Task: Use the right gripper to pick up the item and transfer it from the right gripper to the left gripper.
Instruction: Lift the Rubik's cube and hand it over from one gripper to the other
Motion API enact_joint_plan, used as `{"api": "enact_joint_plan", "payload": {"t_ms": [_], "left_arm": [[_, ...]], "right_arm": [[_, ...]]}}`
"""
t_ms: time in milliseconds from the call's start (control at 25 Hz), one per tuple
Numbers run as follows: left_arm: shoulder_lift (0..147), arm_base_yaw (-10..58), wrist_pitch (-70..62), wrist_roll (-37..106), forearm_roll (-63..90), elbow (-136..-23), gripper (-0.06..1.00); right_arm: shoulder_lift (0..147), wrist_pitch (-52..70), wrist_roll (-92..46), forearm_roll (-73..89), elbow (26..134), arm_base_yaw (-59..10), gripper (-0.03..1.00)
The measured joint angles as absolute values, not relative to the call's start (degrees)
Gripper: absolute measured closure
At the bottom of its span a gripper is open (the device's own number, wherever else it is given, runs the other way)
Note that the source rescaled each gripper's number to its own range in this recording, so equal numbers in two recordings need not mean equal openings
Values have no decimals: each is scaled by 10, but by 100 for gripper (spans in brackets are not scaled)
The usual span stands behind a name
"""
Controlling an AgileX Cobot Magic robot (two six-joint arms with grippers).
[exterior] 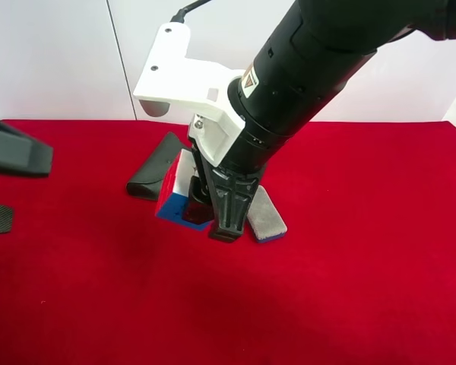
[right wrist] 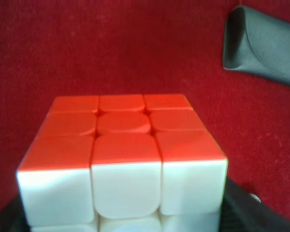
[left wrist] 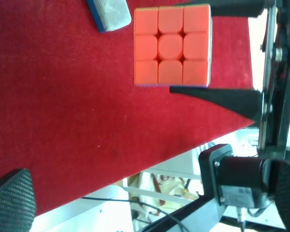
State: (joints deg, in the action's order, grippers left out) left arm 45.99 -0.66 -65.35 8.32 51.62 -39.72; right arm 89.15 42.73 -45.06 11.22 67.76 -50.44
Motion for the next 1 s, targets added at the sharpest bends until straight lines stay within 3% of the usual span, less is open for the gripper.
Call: {"api": "enact_joint_plan", "payload": {"t_ms": [680, 1000], "left_arm": [[571, -4, -632, 140, 574, -397, -6], [621, 114, -565, 148, 597, -397, -6]], "right_arm": [[894, 405, -493, 167, 678, -504, 97], [903, 398, -502, 180, 678, -504, 97]]}}
